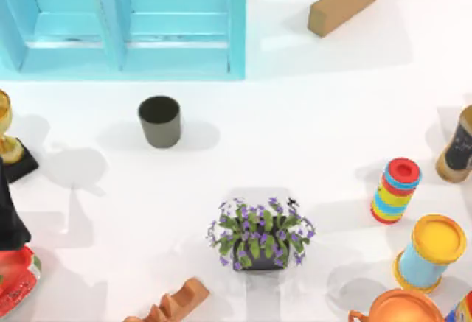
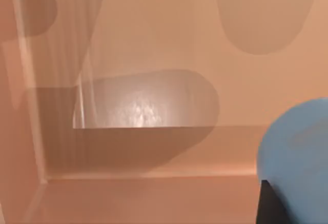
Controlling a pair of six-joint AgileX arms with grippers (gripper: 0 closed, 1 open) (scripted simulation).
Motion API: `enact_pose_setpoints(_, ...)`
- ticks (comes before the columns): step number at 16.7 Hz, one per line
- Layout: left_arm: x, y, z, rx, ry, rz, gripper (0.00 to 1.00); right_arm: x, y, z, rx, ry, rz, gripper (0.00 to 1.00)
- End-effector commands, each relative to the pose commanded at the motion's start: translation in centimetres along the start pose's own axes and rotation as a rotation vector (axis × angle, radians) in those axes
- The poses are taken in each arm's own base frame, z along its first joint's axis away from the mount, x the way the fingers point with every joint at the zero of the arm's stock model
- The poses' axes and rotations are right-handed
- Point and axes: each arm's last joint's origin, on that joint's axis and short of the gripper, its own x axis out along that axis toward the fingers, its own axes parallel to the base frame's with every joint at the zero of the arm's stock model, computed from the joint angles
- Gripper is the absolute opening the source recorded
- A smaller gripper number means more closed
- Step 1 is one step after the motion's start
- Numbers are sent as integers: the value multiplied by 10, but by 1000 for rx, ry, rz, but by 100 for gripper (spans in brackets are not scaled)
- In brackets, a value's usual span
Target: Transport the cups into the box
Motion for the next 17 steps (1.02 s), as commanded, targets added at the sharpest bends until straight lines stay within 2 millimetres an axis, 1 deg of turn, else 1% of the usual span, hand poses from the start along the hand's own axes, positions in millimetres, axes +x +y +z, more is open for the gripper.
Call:
enact_pose_setpoints(4, 0, 0, 0, 0, 0, 0, 100, 1, 0, 0, 0, 0, 0, 0)
enact_pose_setpoints(17, 0, 0, 0, 0, 0, 0, 100, 1, 0, 0, 0, 0, 0, 98)
